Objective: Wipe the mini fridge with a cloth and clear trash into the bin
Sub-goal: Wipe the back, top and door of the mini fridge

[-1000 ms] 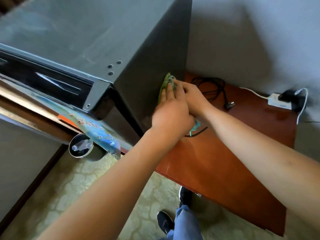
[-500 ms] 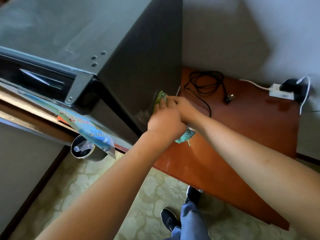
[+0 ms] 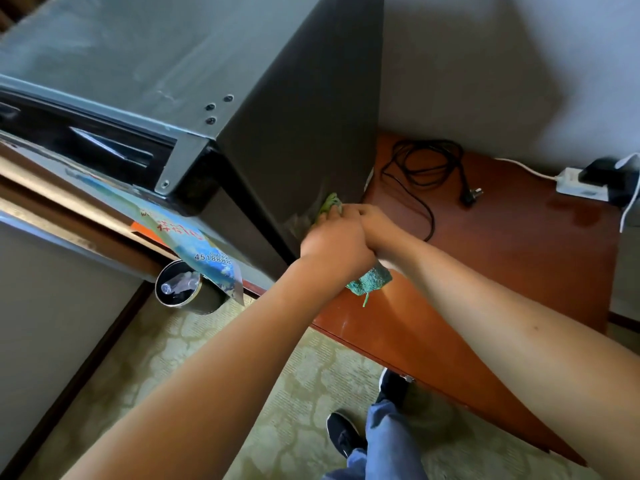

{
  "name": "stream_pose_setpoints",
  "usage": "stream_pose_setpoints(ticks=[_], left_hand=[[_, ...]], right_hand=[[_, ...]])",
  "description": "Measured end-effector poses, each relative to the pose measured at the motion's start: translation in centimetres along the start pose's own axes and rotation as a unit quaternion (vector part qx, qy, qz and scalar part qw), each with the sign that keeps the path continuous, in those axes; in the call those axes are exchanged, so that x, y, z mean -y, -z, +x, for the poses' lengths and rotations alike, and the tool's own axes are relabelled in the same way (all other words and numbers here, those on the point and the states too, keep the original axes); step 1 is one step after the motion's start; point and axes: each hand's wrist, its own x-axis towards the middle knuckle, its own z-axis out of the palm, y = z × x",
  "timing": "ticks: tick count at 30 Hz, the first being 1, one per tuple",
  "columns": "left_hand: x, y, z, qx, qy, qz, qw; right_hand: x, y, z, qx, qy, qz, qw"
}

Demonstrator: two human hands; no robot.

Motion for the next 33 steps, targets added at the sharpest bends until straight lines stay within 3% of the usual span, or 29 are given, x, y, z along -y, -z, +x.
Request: stream_pose_setpoints(ticks=[7, 10, 14, 17, 26, 29, 33], left_hand=[[-0.6, 4.6, -2.0, -0.120, -0.053, 0.028, 0.991], [-0.4, 3.4, -1.4, -0.099, -0.051, 0.048, 0.993], [0.7, -0.2, -1.3, -0.008, -0.019, 0.051, 0.998], [1.6, -1.3, -2.4, -0.003, -0.021, 0.071, 0.997], [0.7, 4.6, -4.7, -0.141, -0.076, 0.052, 0.986], [0.9, 3.1, -3.6, -0.094, -0.066, 0.047, 0.992], [1.8, 0.4, -3.9, 0.009, -0.030, 0.078, 0.996]], right_hand=[[5.7, 1.3, -1.4, -0.039, 0.083, -0.006, 0.996], [4.3, 0.8, -0.8, -0.050, 0.082, -0.009, 0.995], [0.0, -1.5, -0.8, 0.003, 0.008, -0.024, 1.000], [-1.2, -2.9, -2.1, -0.003, -0.002, 0.052, 0.999], [6.2, -1.0, -4.0, -0.035, 0.113, 0.086, 0.989], [4.4, -1.3, -2.9, -0.054, 0.077, 0.072, 0.993], [0.8, -3.5, -3.3, -0.039, -0.043, 0.065, 0.996]])
